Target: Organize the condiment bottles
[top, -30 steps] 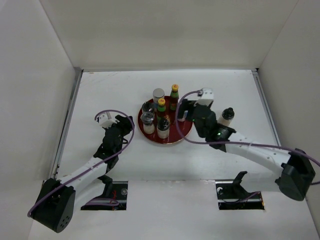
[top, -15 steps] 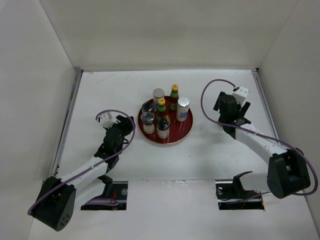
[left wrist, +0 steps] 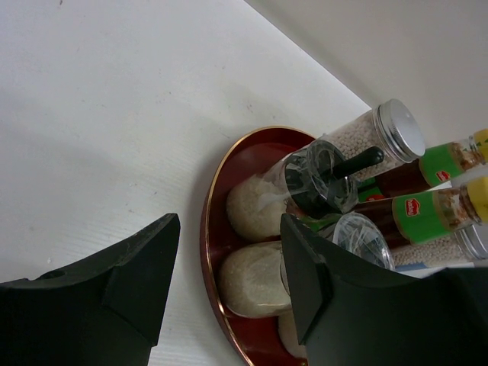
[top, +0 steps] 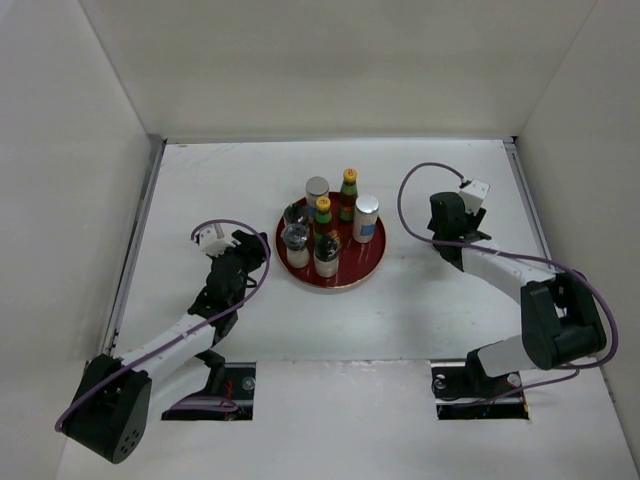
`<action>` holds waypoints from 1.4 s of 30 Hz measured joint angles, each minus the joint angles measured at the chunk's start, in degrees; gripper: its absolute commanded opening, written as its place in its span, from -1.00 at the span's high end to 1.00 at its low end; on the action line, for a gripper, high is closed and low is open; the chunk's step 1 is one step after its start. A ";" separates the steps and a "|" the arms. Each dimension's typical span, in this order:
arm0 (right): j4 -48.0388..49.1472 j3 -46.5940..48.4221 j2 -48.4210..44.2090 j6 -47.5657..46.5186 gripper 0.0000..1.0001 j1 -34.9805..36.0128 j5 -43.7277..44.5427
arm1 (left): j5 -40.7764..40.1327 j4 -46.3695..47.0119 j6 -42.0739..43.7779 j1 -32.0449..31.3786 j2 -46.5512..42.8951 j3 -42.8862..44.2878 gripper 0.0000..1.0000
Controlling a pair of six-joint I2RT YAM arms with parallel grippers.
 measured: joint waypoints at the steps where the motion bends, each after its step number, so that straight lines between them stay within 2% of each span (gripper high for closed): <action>1: -0.07 0.00 -0.04 0.11 -0.06 0.07 -0.07 | 0.00 0.00 0.00 0.04 -0.11 0.00 -0.08; 4: -1.38 -0.13 -1.81 -0.33 -0.02 1.97 0.55 | 0.00 0.00 0.00 0.04 -0.17 0.00 -0.08; 6: -2.23 -0.79 -5.31 -0.81 -0.01 5.73 1.03 | 0.00 0.00 0.00 0.04 -0.17 0.00 -0.08; 11: -3.34 -0.85 -13.84 -1.03 0.01 20.76 1.11 | -0.04 0.04 0.00 0.46 -0.09 0.00 -0.08; 15: -2.86 0.13 -12.63 0.17 -0.01 29.59 -0.04 | -0.04 0.02 0.02 1.55 -0.07 0.00 -0.08; 19: 0.68 1.27 -6.78 -0.31 -0.04 32.85 -1.66 | -0.20 0.00 0.02 1.99 -0.07 0.00 -0.08; 25: 6.99 2.89 1.68 -2.75 -0.10 33.48 -3.32 | -0.20 0.00 0.04 2.54 -0.07 0.00 -0.08; 27: 8.98 3.13 3.56 -3.50 -0.19 33.48 -3.56 | -0.22 0.00 0.02 2.69 -0.07 0.00 -0.09; 29: 10.54 3.19 5.16 -3.82 -0.36 33.48 -3.76 | -0.22 0.02 0.04 2.78 0.02 0.00 -0.11; 34: 12.20 3.19 7.04 -4.35 -0.78 33.48 -4.04 | -0.04 0.17 0.04 2.80 2.80 0.00 -0.38; 36: 12.87 3.19 6.56 -4.68 -0.91 33.48 -4.09 | 0.07 -0.07 0.09 2.95 3.48 0.00 -0.55; 37: 12.96 3.19 5.95 -4.87 -1.00 33.48 -4.13 | 0.04 -0.22 0.07 3.04 3.48 0.00 -0.68; 38: 12.96 3.17 5.07 -5.07 -1.00 33.48 -4.17 | 0.04 -0.26 0.11 3.10 3.34 0.00 -0.97; 42: 13.46 2.32 -2.58 -5.73 -1.00 33.42 -4.20 | -0.02 -2.36 0.00 3.98 1.84 0.15 -1.00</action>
